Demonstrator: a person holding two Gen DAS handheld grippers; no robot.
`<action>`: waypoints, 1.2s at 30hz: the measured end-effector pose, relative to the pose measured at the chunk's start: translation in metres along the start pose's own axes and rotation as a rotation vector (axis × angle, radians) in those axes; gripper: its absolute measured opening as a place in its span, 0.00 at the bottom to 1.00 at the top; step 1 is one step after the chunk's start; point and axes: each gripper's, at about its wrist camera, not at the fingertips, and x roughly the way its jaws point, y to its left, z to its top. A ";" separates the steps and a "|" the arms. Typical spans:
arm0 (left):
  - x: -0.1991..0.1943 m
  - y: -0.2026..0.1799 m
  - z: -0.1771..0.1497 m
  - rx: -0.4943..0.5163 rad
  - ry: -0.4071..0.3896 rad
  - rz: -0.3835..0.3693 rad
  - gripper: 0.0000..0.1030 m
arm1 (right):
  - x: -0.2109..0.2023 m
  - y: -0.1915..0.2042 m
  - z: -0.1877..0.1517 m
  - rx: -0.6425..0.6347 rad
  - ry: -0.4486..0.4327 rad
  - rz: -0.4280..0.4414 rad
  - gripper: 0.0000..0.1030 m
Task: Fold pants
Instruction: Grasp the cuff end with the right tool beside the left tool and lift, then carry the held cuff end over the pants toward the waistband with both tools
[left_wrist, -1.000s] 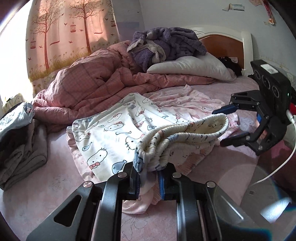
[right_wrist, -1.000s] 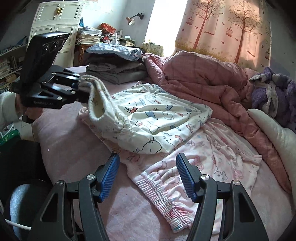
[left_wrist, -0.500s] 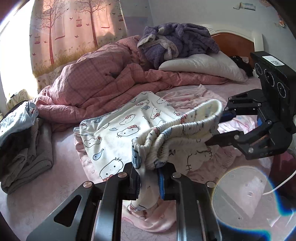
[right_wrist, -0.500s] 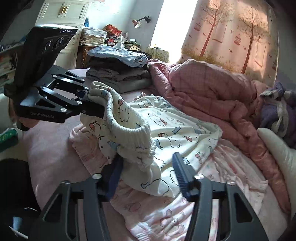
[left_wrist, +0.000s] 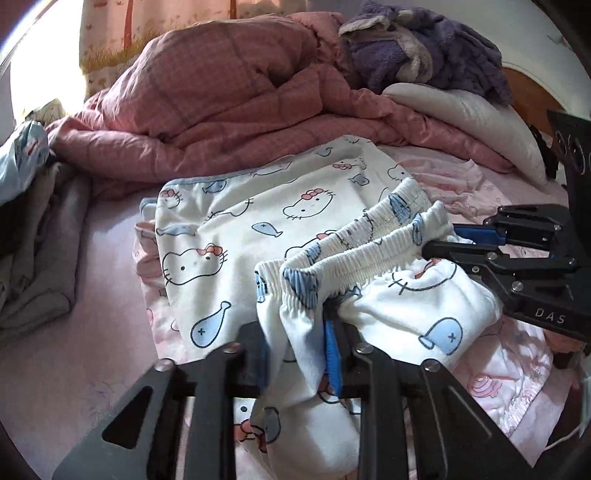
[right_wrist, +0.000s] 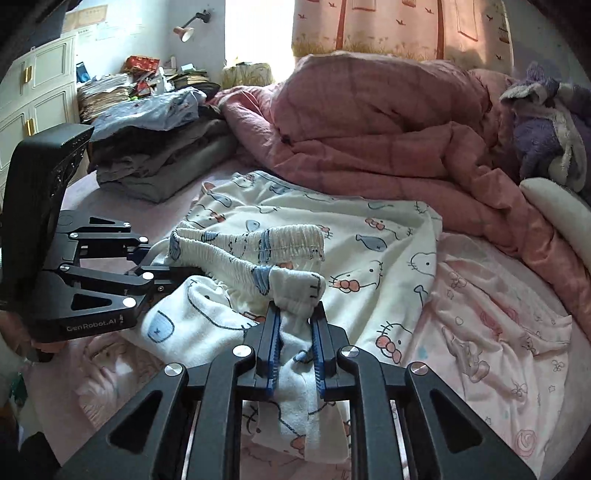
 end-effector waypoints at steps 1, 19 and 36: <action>-0.004 0.006 -0.002 -0.031 -0.017 -0.009 0.50 | 0.003 -0.004 -0.001 0.026 0.008 0.007 0.15; -0.048 -0.002 -0.060 0.042 0.010 -0.112 0.25 | -0.053 -0.018 -0.055 -0.011 0.011 0.042 0.44; -0.144 -0.011 -0.072 0.067 -0.120 0.027 0.05 | -0.132 0.003 -0.067 -0.001 -0.136 -0.067 0.05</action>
